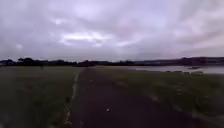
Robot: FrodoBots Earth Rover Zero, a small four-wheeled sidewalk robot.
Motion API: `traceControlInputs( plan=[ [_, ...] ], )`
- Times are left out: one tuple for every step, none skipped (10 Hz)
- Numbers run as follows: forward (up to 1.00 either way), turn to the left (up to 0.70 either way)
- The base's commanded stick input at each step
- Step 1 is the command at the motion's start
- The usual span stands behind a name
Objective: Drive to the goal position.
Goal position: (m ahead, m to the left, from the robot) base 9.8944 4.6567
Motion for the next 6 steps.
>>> traceControlInputs(
  plan=[
    [0.85,0.34],
    [0.85,0.34],
    [0.85,0.34],
    [0.85,0.34],
    [0.85,0.34],
    [0.85,0.34]
  ],
)
